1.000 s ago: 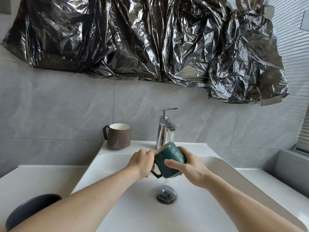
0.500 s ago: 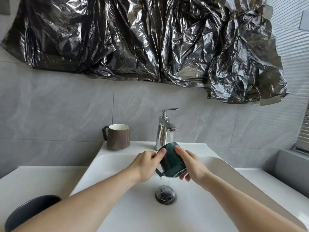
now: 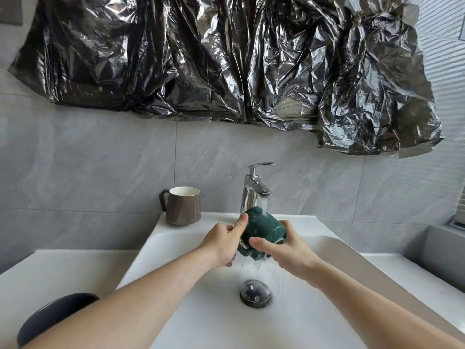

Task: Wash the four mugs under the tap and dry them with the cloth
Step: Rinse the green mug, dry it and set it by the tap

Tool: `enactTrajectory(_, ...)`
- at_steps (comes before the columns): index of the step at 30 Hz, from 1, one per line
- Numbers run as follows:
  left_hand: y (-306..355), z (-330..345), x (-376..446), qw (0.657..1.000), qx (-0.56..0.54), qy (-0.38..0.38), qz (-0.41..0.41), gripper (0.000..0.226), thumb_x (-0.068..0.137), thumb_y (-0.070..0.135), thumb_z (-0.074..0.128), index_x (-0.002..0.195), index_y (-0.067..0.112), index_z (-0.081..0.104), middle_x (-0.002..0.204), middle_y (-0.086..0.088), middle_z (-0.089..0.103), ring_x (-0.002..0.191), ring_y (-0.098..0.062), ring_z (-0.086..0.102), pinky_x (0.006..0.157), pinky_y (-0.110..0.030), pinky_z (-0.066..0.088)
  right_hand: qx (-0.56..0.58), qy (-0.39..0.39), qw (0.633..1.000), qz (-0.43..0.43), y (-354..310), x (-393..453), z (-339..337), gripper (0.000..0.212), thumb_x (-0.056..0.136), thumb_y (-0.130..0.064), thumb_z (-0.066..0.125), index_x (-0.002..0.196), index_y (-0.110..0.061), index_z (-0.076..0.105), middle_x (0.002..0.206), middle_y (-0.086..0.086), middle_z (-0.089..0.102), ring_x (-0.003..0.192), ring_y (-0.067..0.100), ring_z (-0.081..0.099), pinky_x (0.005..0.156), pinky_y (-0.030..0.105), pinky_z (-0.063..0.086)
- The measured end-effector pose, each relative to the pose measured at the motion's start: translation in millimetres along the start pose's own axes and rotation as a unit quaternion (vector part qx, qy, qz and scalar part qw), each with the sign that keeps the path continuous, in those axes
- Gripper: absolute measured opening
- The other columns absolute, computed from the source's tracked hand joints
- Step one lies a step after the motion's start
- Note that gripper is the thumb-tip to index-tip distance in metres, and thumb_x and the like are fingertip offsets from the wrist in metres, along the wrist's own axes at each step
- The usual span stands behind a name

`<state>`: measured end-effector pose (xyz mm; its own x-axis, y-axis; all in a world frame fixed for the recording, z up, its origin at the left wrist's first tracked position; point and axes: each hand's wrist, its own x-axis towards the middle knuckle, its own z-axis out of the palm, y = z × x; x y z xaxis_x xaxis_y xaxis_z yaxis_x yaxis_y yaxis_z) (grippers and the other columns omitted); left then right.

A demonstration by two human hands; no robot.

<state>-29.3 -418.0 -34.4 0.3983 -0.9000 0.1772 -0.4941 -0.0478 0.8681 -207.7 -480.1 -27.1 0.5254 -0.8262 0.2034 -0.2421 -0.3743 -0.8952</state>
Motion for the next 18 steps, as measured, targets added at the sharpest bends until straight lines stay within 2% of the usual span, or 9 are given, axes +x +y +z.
enactTrajectory(2,-2.0,1.8,-1.3,1.0,0.014,-0.008,-0.008,0.081,0.099,0.077,0.029,0.084,0.007,0.066,0.057,-0.003,0.058,0.055,-0.022,0.059,0.057,-0.031,0.054,-0.029,0.017,0.999,-0.007,1.2,0.2,-1.9,0.074,0.067,-0.057,0.089,0.118,-0.02,0.051,0.096,0.0,0.075,0.069,0.0,0.07,0.062,0.016,0.051)
enactTrajectory(4,-3.3,3.5,-2.9,0.998,0.063,-0.01,-0.006,0.083,0.099,0.078,0.025,0.082,0.007,0.066,0.066,-0.004,0.065,0.061,-0.025,0.062,0.062,-0.034,0.057,-0.055,0.025,0.998,-0.014,1.8,-0.6,-3.5,0.065,0.073,-0.054,0.087,0.115,-0.02,0.051,0.096,-0.001,0.076,0.071,0.002,0.072,0.062,0.017,0.051)
enactTrajectory(7,-4.5,2.3,-1.7,0.99,0.14,0.011,0.007,0.088,0.093,0.085,0.017,0.09,0.015,0.071,0.097,-0.006,0.076,0.089,-0.031,0.07,0.086,-0.042,0.06,-0.105,0.049,0.993,-0.033,-0.8,-2.0,-4.1,0.06,0.072,-0.058,0.086,0.107,-0.024,0.05,0.089,-0.007,0.076,0.073,0.002,0.072,0.065,0.022,0.052)
enactTrajectory(11,1.5,-2.0,-4.3,0.984,0.169,0.053,0.037,0.066,0.098,0.078,0.024,0.107,0.024,0.061,0.115,0.001,0.068,0.111,-0.026,0.062,0.1,-0.043,0.05,-0.122,0.07,0.988,-0.067,-4.0,-1.6,-3.9,0.062,0.062,-0.058,0.086,0.103,-0.03,0.05,0.079,-0.008,0.077,0.069,0.005,0.071,0.067,0.03,0.058)
enactTrajectory(13,3.5,-3.5,-3.7,0.985,0.147,0.057,0.064,0.056,0.102,0.07,0.031,0.105,0.022,0.06,0.112,0.003,0.067,0.109,-0.024,0.061,0.1,-0.044,0.049,-0.122,0.075,0.986,-0.082,-4.5,-1.3,-3.7,0.057,0.063,-0.054,0.085,0.102,-0.033,0.051,0.076,-0.006,0.076,0.066,0.007,0.069,0.063,0.029,0.057)
enactTrajectory(16,4.7,-2.2,-1.8,0.985,0.131,0.052,0.103,0.047,0.108,0.055,0.037,0.088,0.017,0.056,0.09,0.002,0.065,0.09,-0.025,0.059,0.086,-0.042,0.049,-0.11,0.078,0.986,-0.093,-2.7,0.7,-3.8,0.05,0.064,-0.048,0.085,0.102,-0.036,0.054,0.077,-0.005,0.076,0.07,0.011,0.07,0.065,0.033,0.059)
enactTrajectory(18,4.3,-0.9,-1.3,0.985,0.129,0.045,0.107,0.045,0.109,0.051,0.038,0.082,0.018,0.053,0.082,0.001,0.063,0.083,-0.026,0.057,0.077,-0.04,0.046,-0.097,0.073,0.988,-0.097,-0.4,2.5,-2.7,0.048,0.067,-0.043,0.084,0.105,-0.037,0.055,0.081,-0.004,0.076,0.074,0.012,0.071,0.066,0.031,0.059)
